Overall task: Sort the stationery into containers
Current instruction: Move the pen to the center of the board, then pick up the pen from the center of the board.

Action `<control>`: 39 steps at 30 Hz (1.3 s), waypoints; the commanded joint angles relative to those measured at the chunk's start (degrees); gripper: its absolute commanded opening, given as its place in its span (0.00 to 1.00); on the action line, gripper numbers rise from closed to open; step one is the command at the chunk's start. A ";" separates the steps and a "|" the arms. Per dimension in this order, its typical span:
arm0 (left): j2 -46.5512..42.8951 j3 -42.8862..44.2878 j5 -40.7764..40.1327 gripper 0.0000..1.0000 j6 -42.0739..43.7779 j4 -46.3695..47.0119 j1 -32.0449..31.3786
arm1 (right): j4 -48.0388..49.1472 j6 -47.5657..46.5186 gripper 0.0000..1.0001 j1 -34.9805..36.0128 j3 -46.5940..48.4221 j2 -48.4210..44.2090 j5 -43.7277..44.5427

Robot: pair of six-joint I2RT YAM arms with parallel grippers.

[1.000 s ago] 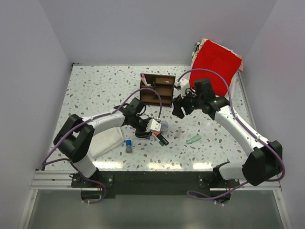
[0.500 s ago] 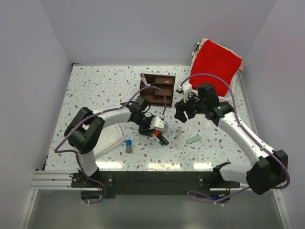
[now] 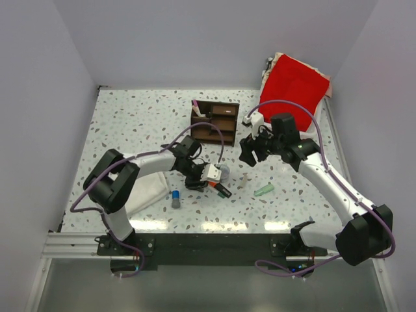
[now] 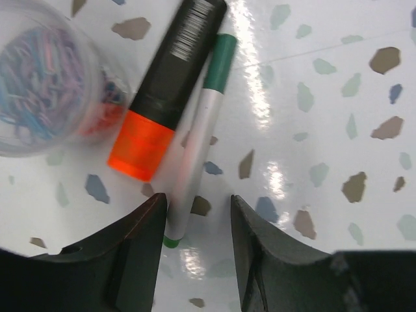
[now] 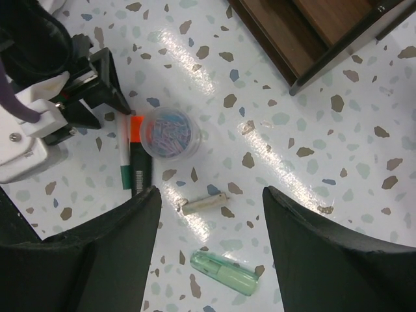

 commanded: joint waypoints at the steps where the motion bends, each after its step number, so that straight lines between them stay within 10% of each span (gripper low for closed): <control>1: -5.33 -4.99 0.82 0.49 -1.56 -0.79 0.04 | 1.26 -0.26 0.68 -0.22 -0.07 -1.22 0.03; 16: -6.13 -1.92 -2.95 0.63 -9.64 6.16 -4.70 | 2.76 0.45 0.68 -0.22 -0.59 -0.86 0.03; 39: 0.73 -0.17 -7.61 0.46 -15.97 9.85 -11.92 | 2.76 0.80 0.67 -2.15 -5.96 -6.40 1.08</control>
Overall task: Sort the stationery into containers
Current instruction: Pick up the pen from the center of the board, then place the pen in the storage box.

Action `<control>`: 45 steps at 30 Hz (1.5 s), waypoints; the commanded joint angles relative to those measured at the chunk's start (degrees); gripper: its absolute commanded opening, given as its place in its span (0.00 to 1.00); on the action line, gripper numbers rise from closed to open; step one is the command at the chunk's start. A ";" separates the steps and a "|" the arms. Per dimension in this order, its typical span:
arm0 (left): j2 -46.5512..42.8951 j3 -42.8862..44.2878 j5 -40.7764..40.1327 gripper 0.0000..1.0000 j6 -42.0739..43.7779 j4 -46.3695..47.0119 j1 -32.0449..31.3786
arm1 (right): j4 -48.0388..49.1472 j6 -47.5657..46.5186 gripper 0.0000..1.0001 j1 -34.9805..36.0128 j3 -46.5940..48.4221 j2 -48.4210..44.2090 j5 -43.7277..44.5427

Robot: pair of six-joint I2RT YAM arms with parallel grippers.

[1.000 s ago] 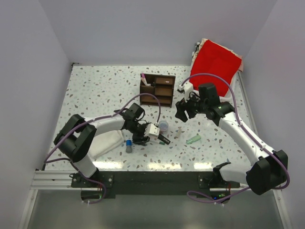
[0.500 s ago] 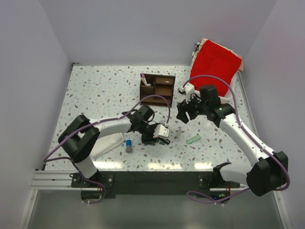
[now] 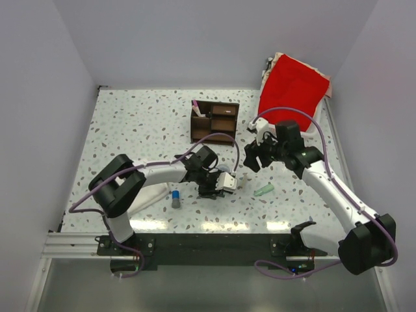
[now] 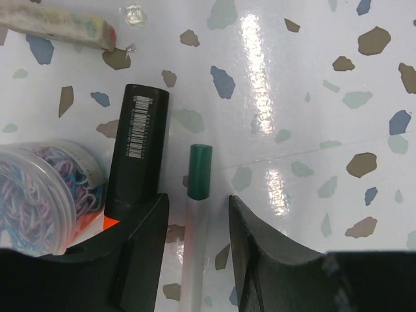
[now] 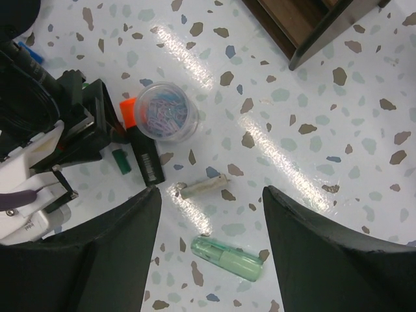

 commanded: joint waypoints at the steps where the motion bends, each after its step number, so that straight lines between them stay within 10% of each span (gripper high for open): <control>1: 2.21 1.72 -1.12 0.45 -1.39 1.83 -0.99 | 1.60 0.45 0.67 -0.27 -0.36 -2.58 1.23; 22: 3.37 -0.57 -8.42 0.03 -4.74 0.96 -5.82 | 0.54 -0.61 0.63 -0.71 -0.28 -3.37 2.90; 31: -10.68 15.41 3.51 0.00 -3.23 -7.76 -1.44 | -3.32 -1.84 0.59 -1.33 7.80 0.13 4.75; 38: -11.33 23.49 14.44 0.00 -17.80 18.40 9.01 | -1.39 0.27 0.58 -1.77 9.92 4.09 6.16; 45: 3.23 28.69 14.17 0.00 -47.76 66.86 22.64 | 0.98 0.80 0.58 -2.56 12.99 8.75 7.65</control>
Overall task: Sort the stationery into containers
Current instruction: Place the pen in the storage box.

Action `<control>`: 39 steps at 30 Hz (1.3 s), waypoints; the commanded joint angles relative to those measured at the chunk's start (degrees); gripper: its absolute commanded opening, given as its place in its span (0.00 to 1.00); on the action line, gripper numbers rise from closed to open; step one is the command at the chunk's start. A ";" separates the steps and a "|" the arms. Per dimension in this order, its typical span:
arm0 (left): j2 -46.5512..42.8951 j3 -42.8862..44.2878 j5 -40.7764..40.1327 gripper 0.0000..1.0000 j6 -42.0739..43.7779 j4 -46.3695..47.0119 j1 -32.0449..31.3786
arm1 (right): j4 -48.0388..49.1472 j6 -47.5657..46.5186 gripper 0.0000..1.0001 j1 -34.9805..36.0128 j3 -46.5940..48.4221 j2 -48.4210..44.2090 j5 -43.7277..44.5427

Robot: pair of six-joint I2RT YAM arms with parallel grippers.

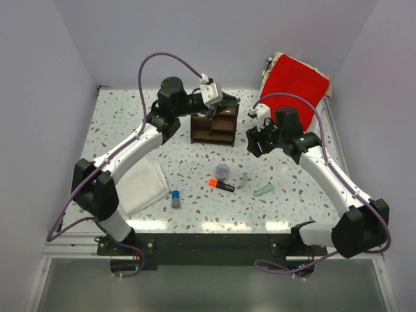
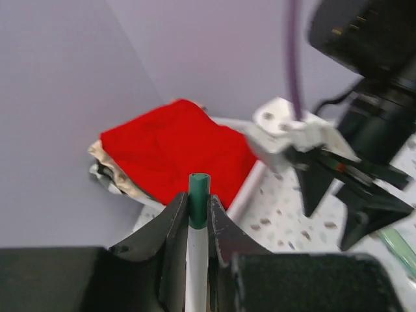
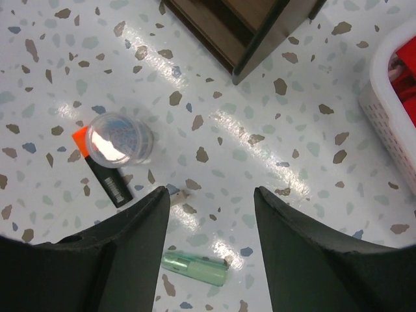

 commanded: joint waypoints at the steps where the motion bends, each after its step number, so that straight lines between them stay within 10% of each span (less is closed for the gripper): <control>1: 11.70 4.38 1.12 0.00 -25.14 34.01 8.02 | 3.38 1.13 0.58 -0.79 4.08 1.65 1.88; 13: 28.77 18.02 0.86 0.00 -34.05 39.12 15.68 | 2.60 1.04 0.59 -2.81 6.98 5.96 3.64; 39: 35.98 10.91 2.35 0.00 -32.83 44.48 16.21 | 3.65 0.86 0.59 -3.07 6.63 10.27 3.64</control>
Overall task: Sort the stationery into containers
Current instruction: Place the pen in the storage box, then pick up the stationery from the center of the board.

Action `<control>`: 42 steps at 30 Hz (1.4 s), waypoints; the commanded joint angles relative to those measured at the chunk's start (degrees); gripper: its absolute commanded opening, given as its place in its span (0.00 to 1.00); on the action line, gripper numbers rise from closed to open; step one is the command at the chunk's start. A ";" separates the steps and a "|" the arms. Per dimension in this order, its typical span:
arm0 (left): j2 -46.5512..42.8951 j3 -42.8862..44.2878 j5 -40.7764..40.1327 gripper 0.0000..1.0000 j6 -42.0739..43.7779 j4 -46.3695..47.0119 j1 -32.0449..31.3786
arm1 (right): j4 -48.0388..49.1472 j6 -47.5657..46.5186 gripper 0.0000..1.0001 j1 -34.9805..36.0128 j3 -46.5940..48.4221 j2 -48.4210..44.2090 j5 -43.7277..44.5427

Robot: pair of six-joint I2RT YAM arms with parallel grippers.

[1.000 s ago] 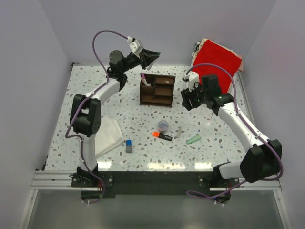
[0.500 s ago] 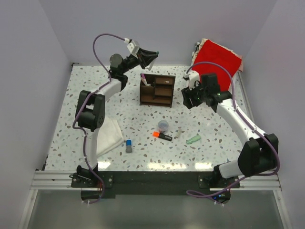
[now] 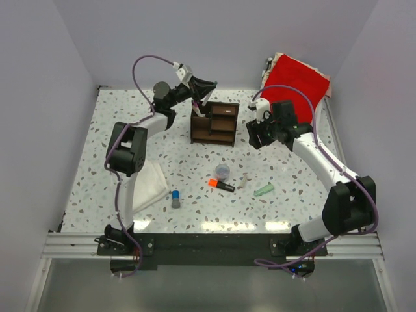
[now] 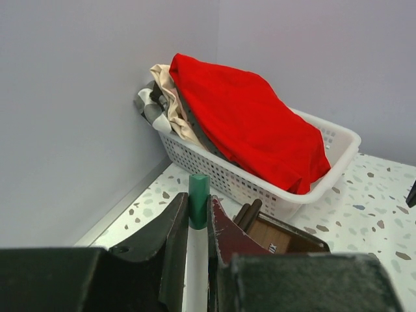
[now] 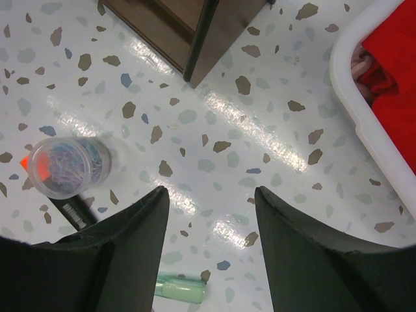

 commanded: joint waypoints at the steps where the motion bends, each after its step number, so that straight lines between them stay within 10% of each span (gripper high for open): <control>1: 0.55 -1.14 0.49 0.00 1.99 3.57 0.71 | 1.90 0.41 0.59 -0.15 1.89 0.08 0.34; 14: -1.82 -7.99 3.57 0.05 1.46 6.38 1.07 | 3.05 1.02 0.59 -0.23 1.80 1.67 -0.45; 19: -3.40 -10.45 4.97 0.53 2.43 7.17 1.24 | 2.96 1.11 0.60 -0.15 1.97 1.40 -0.72; 30: -14.73 -13.79 5.24 0.76 7.08 3.57 1.33 | 2.96 0.58 0.62 -0.23 0.57 -1.93 -2.47; 42: -44.17 -26.60 -2.57 1.00 15.35 -38.33 1.51 | -10.81 -10.91 0.70 -0.15 -2.60 -5.36 -8.26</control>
